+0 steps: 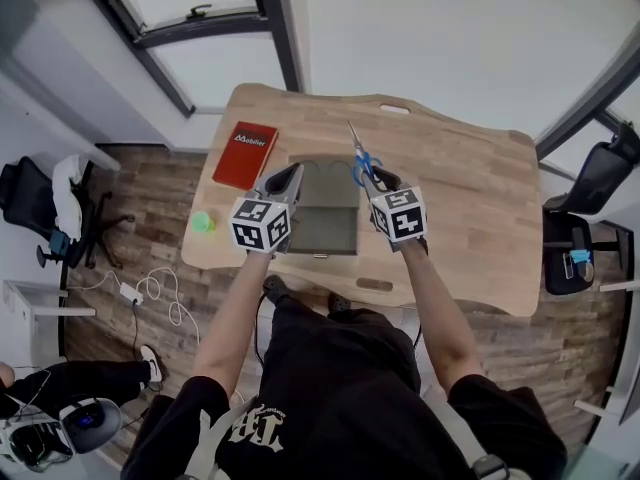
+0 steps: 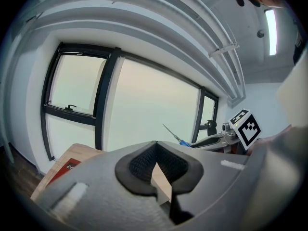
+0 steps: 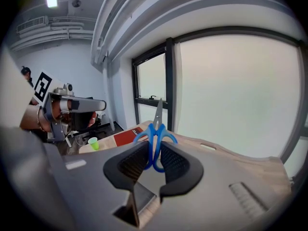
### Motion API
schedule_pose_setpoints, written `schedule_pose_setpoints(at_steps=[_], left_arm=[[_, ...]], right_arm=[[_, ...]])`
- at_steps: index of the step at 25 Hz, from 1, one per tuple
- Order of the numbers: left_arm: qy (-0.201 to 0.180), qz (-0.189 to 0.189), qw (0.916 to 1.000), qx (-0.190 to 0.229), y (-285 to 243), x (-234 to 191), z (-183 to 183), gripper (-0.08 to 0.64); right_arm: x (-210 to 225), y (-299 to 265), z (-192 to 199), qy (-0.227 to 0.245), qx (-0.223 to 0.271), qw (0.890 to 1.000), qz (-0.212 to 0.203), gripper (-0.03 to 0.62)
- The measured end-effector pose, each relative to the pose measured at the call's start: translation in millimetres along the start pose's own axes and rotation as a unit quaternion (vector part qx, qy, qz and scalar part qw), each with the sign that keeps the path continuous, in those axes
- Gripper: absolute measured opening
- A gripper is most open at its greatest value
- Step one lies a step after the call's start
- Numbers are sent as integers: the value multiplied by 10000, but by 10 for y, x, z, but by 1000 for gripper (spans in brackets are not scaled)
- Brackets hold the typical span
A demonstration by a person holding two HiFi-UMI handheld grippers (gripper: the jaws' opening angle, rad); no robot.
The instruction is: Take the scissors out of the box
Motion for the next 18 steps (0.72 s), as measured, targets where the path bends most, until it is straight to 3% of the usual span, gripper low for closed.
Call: schedule_pose_setpoints(at_steps=[18], left_arm=[[117, -5, 9999, 45, 109, -16, 56, 3]], right_arm=[[-92, -13, 46, 25, -43, 9999, -91, 84]])
Point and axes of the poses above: the fingertips, and each gripper's own axes: y backward along the fingers, x to its right, z out of its underside, the point moved 7 cm from there along y, backward along the fingers, and after that the axes turned 11 degrees about -z, right-handed, at the moved point
